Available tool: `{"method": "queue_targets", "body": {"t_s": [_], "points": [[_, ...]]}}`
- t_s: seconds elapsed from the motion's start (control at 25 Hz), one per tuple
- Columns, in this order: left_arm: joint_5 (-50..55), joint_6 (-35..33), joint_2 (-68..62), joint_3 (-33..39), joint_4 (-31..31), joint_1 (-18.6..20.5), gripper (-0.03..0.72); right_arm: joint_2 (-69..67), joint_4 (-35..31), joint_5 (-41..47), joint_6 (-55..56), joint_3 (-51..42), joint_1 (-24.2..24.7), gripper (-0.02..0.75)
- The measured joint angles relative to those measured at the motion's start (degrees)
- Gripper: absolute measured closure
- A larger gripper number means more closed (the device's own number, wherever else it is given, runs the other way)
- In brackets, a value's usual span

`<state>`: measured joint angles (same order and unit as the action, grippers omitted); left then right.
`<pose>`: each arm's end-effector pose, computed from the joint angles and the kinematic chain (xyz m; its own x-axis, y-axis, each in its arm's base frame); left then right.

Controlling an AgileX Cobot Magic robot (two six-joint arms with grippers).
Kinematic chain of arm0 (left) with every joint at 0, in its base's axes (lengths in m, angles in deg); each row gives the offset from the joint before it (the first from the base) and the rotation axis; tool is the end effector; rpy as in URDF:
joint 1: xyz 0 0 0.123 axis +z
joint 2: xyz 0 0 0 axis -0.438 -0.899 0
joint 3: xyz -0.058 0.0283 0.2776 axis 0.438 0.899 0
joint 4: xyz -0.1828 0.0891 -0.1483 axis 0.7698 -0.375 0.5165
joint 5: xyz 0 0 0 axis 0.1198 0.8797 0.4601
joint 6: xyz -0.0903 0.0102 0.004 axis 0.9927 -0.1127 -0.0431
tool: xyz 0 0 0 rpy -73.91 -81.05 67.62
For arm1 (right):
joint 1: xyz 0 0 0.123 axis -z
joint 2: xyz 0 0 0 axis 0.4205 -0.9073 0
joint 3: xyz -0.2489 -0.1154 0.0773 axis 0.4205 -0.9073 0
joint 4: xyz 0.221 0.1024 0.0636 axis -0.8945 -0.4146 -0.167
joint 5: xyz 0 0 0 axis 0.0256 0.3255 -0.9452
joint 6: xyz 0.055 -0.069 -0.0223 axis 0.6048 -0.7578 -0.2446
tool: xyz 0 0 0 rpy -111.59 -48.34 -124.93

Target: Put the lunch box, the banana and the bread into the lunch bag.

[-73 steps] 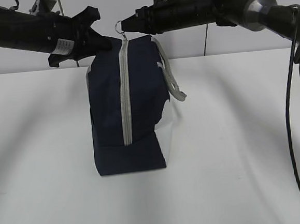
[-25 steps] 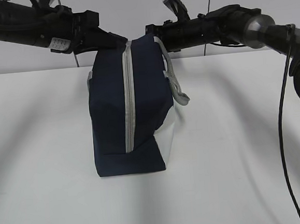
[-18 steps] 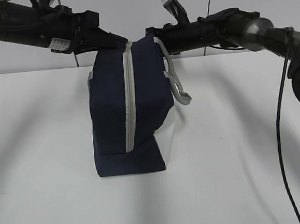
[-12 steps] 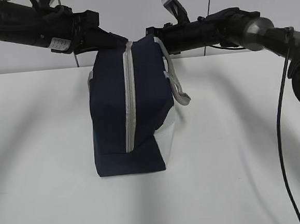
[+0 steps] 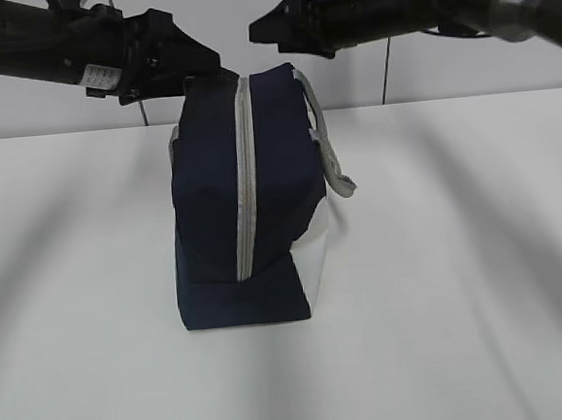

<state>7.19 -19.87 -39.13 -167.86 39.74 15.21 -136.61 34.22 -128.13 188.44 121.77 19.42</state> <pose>0.4020 -0.1394 0.2727 -0.6995 0.0094 -0.7146 0.5592 0.6299 -0.5391 0.5533 0.1182 0.2282 -0.5215 0.0633 -0.8509 -0.6406 0.6296 0.4395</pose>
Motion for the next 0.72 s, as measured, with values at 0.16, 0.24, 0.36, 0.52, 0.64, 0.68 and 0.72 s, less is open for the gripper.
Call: {"method": "queue_targets", "body": {"t_s": [0.16, 0.24, 0.36, 0.52, 0.64, 0.68, 0.72], "points": [[0.0, 5.2, 1.7, 0.0, -2.6, 2.8, 0.197, 8.4, 0.0, 0.5, -4.2, -8.1, 0.4, 0.202], [0.0, 9.1, 3.5, 0.0, -7.0, 3.8, 0.198, 12.7, 0.0, 1.0, -6.4, -13.0, 0.5, 0.2], [0.6, 16.3, 7.3, 0.0, -16.6, 4.1, 0.209, 18.6, 0.0, 2.4, -10.2, -21.1, 0.6, 0.218], [4.0, 28.2, 12.6, 0.0, -30.1, 4.1, 0.221, 27.7, 0.0, 4.9, -12.7, -31.2, 0.7, 0.241], [8.3, 34.5, 16.6, 0.0, -37.3, 4.1, 0.222, 35.1, -0.1, 8.2, -14.7, -39.1, 0.2, 0.247], [9.8, 36.3, 17.6, 0.0, -39.1, 4.1, 0.224, 37.9, -0.1, 10.1, -15.7, -42.1, -0.3, 0.248], [11.6, 37.7, 18.8, 0.0, -40.8, 4.1, 0.23, 40.1, -0.1, 12.0, -16.9, -45.2, -1.1, 0.248]]}}
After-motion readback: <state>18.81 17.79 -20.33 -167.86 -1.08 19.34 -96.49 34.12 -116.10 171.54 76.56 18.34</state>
